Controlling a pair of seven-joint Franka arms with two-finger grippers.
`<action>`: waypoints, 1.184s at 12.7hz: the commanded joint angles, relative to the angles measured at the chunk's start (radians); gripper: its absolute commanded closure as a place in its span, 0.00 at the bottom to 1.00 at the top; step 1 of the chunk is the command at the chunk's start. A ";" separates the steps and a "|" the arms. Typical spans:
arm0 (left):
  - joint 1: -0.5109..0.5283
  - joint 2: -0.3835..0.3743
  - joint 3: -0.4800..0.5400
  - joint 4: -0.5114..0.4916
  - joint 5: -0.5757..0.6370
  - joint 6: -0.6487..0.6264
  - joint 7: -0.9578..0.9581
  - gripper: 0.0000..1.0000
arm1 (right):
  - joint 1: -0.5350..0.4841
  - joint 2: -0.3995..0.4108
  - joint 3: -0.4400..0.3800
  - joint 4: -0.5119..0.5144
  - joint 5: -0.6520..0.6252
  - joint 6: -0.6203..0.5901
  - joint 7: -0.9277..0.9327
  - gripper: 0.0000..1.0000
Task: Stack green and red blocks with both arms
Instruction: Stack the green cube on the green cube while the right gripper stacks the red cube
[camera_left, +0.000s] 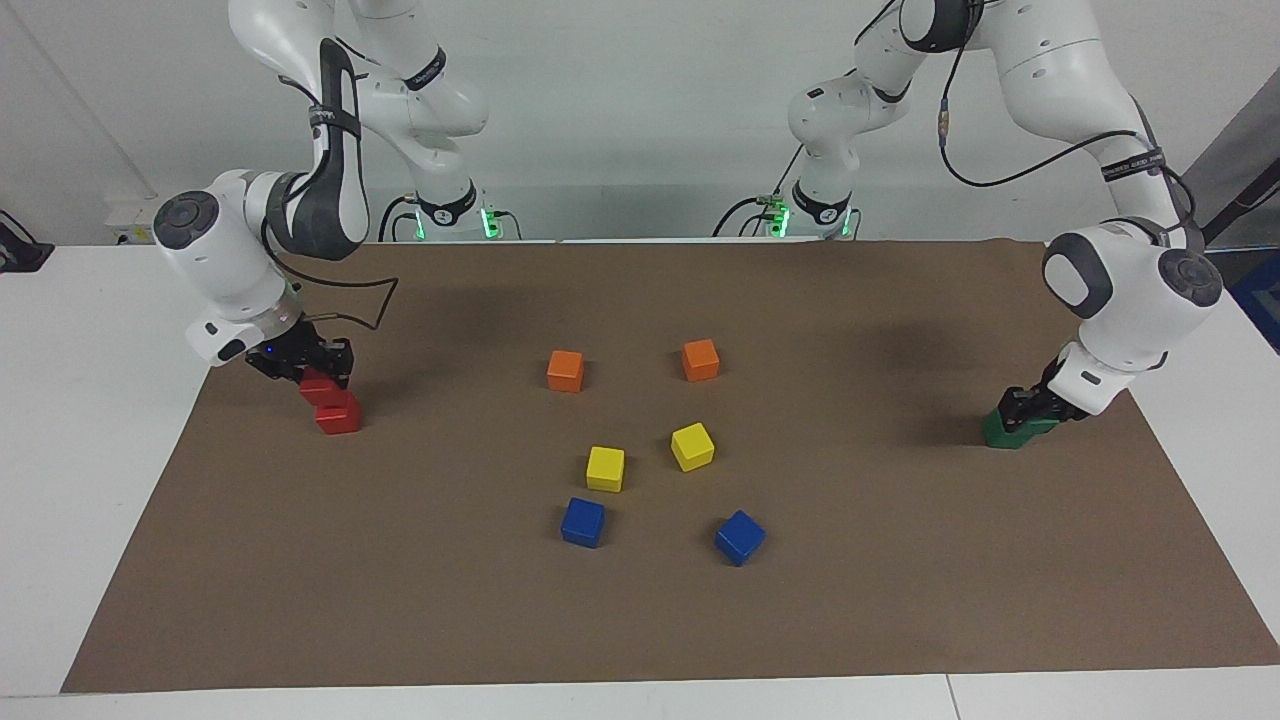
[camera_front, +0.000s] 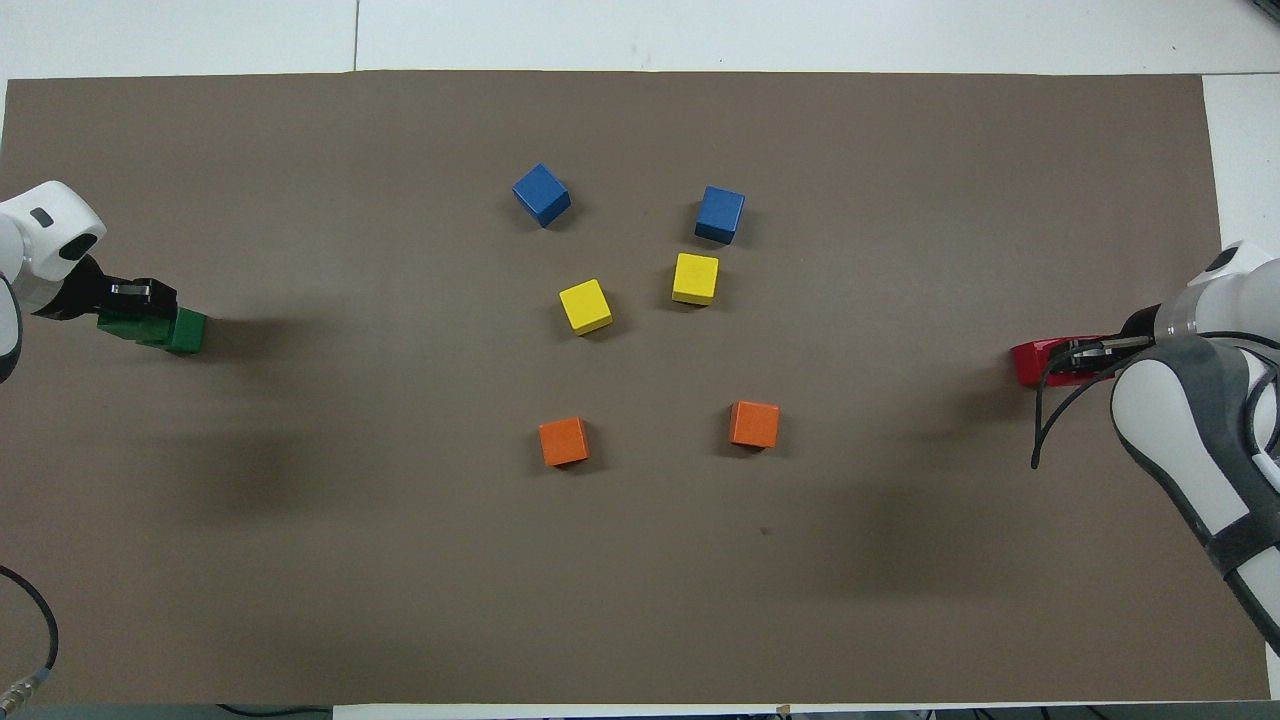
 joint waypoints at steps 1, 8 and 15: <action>0.016 -0.044 -0.009 -0.060 -0.013 0.023 -0.005 1.00 | -0.025 0.016 0.012 -0.007 0.008 0.042 -0.051 1.00; 0.008 -0.039 -0.009 -0.091 -0.010 0.086 0.016 1.00 | -0.019 0.024 0.013 -0.016 0.010 0.068 -0.051 1.00; 0.014 -0.042 -0.009 -0.081 -0.010 0.055 0.116 0.00 | -0.014 0.019 0.012 -0.025 0.008 0.067 -0.153 1.00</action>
